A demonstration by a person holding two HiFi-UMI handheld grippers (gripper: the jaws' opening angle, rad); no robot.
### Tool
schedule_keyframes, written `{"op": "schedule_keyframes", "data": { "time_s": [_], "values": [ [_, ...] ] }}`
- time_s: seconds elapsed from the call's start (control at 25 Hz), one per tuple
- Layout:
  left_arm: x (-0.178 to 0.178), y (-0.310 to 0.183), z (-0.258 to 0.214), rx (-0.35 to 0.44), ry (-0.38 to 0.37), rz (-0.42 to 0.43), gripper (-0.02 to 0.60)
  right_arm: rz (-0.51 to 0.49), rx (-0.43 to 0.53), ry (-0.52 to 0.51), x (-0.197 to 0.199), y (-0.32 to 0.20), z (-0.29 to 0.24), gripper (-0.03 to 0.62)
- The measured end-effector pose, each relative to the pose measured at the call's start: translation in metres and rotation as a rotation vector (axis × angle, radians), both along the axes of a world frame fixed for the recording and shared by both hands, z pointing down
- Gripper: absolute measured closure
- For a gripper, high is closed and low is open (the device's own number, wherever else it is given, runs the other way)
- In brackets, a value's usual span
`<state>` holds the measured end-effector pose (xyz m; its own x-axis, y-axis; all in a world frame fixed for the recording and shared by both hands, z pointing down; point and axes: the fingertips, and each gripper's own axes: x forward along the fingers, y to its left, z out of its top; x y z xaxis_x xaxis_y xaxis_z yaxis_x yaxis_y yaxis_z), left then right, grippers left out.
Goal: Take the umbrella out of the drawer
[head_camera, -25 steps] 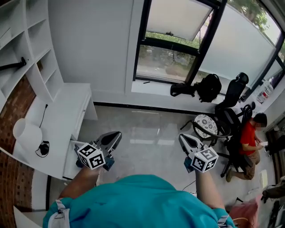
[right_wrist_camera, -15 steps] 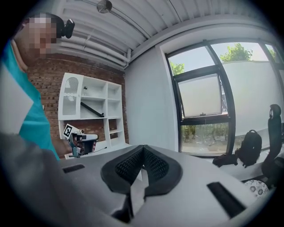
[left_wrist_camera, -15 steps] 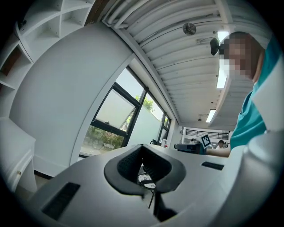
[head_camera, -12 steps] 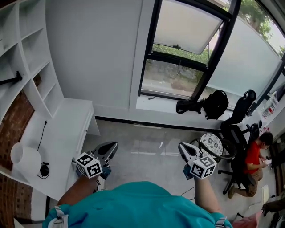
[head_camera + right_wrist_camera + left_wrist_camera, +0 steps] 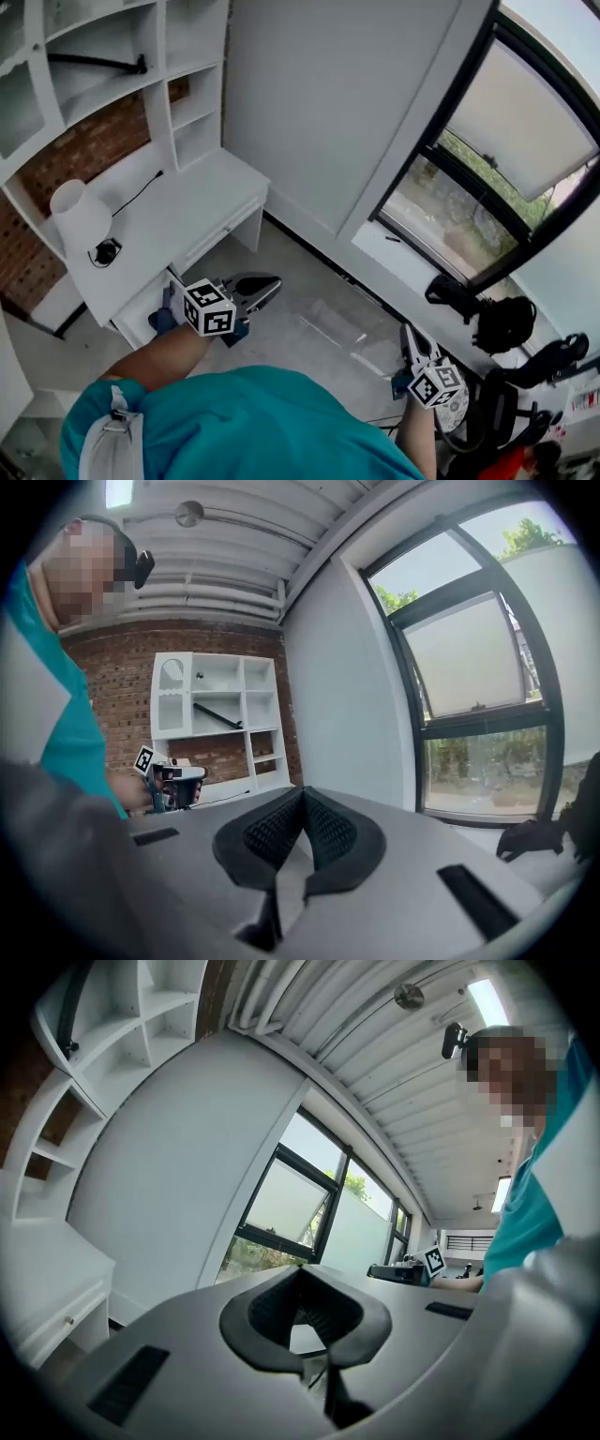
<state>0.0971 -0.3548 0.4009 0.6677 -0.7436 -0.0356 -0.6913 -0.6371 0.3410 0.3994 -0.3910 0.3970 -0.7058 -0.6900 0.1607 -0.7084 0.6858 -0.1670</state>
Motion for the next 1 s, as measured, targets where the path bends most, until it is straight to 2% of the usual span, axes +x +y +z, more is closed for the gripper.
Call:
{"op": "schedule_keyframes", "data": {
  "time_s": [0.12,0.2,0.28,0.44,0.6,0.84,1.0],
  "values": [
    [0.003,-0.003,0.005,-0.023,0.048,-0.065,0.569,-0.080,0.007,0.024,-0.002,-0.029,0.006,0.574],
    [-0.013,0.008,0.011,-0.039,0.092,-0.136,0.569,-0.170,0.008,0.052,-0.026,-0.043,0.014,0.574],
    [-0.037,0.027,0.017,-0.044,0.100,-0.211,0.569,-0.269,0.005,0.070,-0.064,-0.052,0.020,0.574],
    [-0.099,0.062,0.027,-0.042,0.070,-0.337,0.569,-0.427,0.025,0.116,-0.153,-0.053,0.020,0.574],
    [-0.170,0.103,0.036,-0.036,0.074,-0.447,0.569,-0.601,0.039,0.192,-0.256,-0.028,0.028,0.574],
    [-0.266,0.189,0.070,-0.072,0.086,-0.663,0.569,-0.937,0.086,0.329,-0.423,0.024,0.053,0.571],
    [-0.313,0.252,0.097,-0.106,0.086,-0.805,0.569,-1.152,0.178,0.452,-0.516,0.072,0.088,0.516]
  ]
}}
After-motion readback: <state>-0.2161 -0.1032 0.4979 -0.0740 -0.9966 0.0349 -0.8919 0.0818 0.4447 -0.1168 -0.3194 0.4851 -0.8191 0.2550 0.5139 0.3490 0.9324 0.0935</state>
